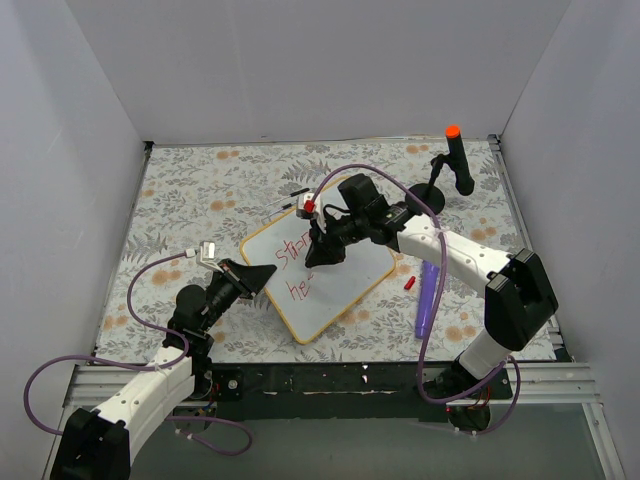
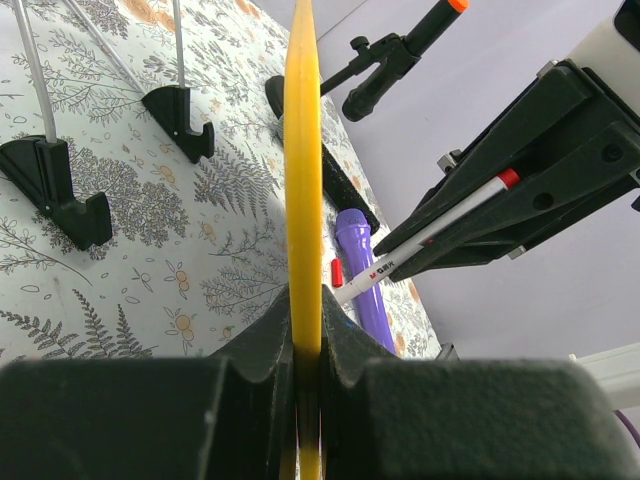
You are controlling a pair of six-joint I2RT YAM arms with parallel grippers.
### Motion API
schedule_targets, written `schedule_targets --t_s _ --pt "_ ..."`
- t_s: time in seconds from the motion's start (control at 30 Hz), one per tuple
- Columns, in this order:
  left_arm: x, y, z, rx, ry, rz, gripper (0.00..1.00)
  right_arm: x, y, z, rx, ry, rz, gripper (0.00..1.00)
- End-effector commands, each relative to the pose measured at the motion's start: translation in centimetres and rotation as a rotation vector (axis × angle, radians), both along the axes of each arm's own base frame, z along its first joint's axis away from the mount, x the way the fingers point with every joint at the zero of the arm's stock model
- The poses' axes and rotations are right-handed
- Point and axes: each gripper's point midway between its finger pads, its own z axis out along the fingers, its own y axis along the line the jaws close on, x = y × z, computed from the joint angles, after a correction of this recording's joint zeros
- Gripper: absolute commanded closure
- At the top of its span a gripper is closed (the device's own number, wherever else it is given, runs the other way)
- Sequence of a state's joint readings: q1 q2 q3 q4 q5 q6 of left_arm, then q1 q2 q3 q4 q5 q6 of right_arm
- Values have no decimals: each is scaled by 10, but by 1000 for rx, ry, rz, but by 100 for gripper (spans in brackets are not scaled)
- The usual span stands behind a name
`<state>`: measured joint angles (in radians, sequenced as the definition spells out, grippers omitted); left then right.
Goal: Write a sentence on the whiteboard
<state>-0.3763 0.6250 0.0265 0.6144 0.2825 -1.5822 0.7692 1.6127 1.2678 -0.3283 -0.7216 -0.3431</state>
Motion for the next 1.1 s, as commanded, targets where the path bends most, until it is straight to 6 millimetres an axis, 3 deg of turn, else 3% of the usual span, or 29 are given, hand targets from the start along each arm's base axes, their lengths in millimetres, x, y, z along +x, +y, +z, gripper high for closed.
schedule_targets --t_s 0.0,0.57,1.07 --pt "-5 -2 41 -69 -148 -22 100 0 12 14 56 -31 38 99" --pt "-6 -1 41 -69 -150 -19 100 -10 -1 -10 -13 -16 52 99" --pt "-6 -2 41 -67 -150 -22 100 -2 -5 -14 -40 -45 24 99"
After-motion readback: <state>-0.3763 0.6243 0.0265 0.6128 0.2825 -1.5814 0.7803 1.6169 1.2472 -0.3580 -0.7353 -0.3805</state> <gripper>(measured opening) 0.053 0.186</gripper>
